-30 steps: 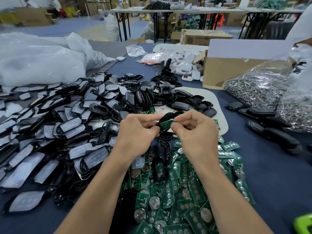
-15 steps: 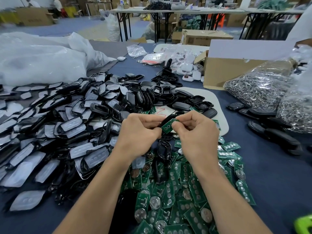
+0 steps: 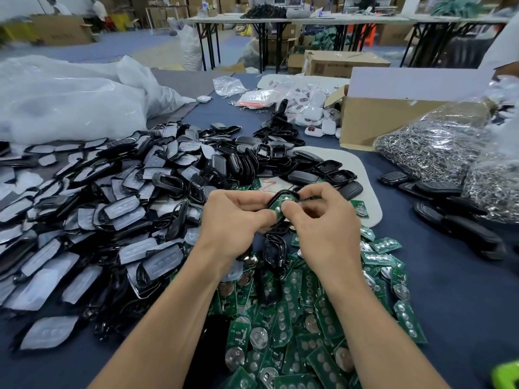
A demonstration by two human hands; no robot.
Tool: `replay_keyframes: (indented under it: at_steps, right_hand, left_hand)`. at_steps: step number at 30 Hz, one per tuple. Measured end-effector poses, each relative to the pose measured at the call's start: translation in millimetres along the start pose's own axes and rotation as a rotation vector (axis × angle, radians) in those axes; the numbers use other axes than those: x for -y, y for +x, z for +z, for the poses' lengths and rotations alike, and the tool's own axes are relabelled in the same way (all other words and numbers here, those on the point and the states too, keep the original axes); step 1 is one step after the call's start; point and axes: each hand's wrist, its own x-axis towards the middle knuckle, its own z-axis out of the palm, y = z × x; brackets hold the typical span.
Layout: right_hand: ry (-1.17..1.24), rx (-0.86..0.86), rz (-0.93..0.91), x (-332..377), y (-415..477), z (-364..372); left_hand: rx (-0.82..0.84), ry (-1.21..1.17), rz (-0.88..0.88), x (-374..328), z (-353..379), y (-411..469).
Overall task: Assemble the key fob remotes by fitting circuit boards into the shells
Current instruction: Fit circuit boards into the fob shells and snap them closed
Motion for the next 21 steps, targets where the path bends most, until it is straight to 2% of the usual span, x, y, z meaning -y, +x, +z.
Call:
replay_keyframes:
  at_steps: [3, 7, 10, 12, 16, 21]
  right_hand:
    - [0.09, 0.088, 0.029, -1.3, 4.1, -1.0]
    - [0.092, 0.13, -0.001, 0.3, 5.7, -3.1]
    - [0.059, 0.139, -0.023, 0.5, 4.1, -1.4]
    - [0.013, 0.115, -0.035, 2.2, 1.6, 0.8]
    - [-0.11, 0.154, -0.1, 3.8, -5.3, 6.2]
    - [-0.189, 0.239, -0.232, 25.2, -18.8, 22.3]
  left_hand:
    - [0.005, 0.038, 0.034, -1.4, 1.3, -2.0]
    - [-0.011, 0.333, 0.181, -1.9, 8.7, -8.4]
    - [0.02, 0.33, 0.221, -2.1, 8.6, -7.5]
    - [-0.073, 0.304, 0.208, -3.1, 3.6, -5.1]
    - [-0.328, 0.116, 0.198, -10.3, -19.2, 3.7]
    - [-0.608, -0.453, 0.032, -15.4, -65.1, 21.4]
